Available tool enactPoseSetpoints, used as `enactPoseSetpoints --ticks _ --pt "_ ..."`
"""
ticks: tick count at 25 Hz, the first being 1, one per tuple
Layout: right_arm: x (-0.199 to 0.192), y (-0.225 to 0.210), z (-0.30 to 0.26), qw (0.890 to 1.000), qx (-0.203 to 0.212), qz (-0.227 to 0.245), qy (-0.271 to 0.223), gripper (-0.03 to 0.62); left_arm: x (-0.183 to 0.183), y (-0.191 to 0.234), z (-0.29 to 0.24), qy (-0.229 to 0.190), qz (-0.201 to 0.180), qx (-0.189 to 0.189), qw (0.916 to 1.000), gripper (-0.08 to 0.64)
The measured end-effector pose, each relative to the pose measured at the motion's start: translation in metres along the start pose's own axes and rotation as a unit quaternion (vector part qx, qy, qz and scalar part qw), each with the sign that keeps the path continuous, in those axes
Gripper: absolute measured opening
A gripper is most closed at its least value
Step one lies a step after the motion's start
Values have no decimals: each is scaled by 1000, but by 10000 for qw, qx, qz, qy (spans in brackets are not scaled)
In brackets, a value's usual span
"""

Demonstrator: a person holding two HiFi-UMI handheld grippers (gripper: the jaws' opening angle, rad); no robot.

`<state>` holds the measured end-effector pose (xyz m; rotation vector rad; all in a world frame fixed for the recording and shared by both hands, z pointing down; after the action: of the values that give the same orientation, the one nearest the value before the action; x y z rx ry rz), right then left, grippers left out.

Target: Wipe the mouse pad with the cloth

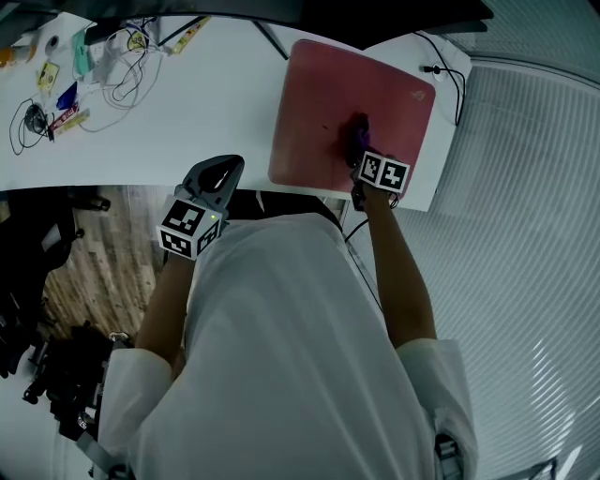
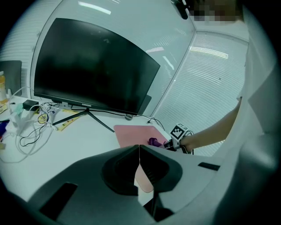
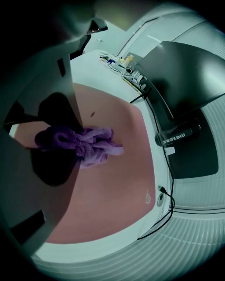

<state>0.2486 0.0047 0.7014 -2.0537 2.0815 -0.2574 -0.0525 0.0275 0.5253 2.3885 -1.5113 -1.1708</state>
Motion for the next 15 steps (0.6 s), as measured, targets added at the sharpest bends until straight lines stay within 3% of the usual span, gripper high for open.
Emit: enactPoseSetpoints --ticks 15 --pt "9 88 -27 9995 276 99 -64 114 -9 44 30 -56 36 7 10000 18"
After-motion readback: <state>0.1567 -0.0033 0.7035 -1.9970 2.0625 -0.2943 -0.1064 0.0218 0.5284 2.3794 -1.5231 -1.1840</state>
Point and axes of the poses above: the fingertips, and each gripper's own axes: z backward along the fingers, y to its left, x out of its top, the point moved 1 cm from there along z, backward along the fingers, and after that the axes turned 13 degrees about y, right-handed, at the moved point
